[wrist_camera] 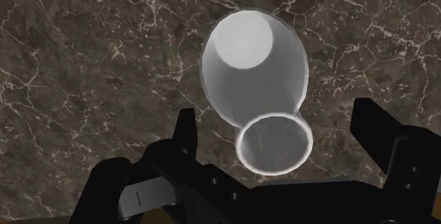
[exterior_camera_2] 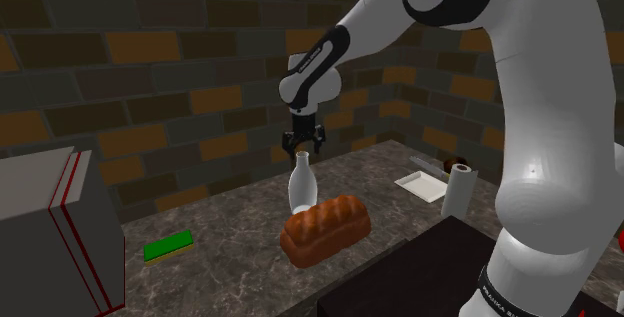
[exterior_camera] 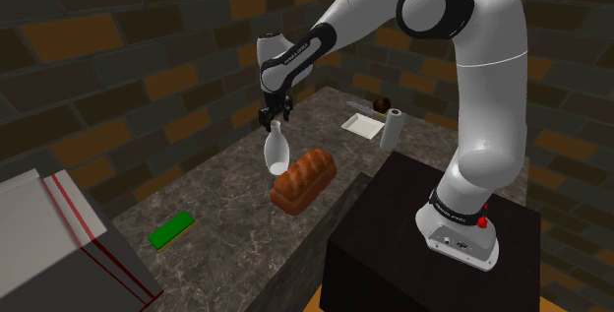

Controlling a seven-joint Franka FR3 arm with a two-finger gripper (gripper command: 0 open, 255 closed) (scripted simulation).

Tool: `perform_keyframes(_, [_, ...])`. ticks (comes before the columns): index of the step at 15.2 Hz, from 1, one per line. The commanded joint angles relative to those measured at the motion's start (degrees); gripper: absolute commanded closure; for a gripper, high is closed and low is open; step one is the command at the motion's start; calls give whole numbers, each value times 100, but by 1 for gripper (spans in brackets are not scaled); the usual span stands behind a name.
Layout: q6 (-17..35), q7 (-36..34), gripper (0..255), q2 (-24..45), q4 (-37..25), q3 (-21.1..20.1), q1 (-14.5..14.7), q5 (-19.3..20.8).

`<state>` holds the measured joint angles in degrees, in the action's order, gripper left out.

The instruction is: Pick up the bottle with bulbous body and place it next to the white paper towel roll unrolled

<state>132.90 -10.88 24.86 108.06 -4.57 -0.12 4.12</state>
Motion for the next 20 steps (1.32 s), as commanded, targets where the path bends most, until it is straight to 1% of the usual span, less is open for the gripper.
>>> perform_keyframes(1, [108,-10,0,128,-23,9,6,16])
perform_keyframes(4, [258,-21,0,257,-1,20,11,33])
perform_keyframes(11, [256,-21,0,258,-3,20,11,33])
perform_keyframes(12, [256,-21,255,258,-3,20,11,33])
perform_keyframes(20, [255,-19,255,260,-6,20,10,33])
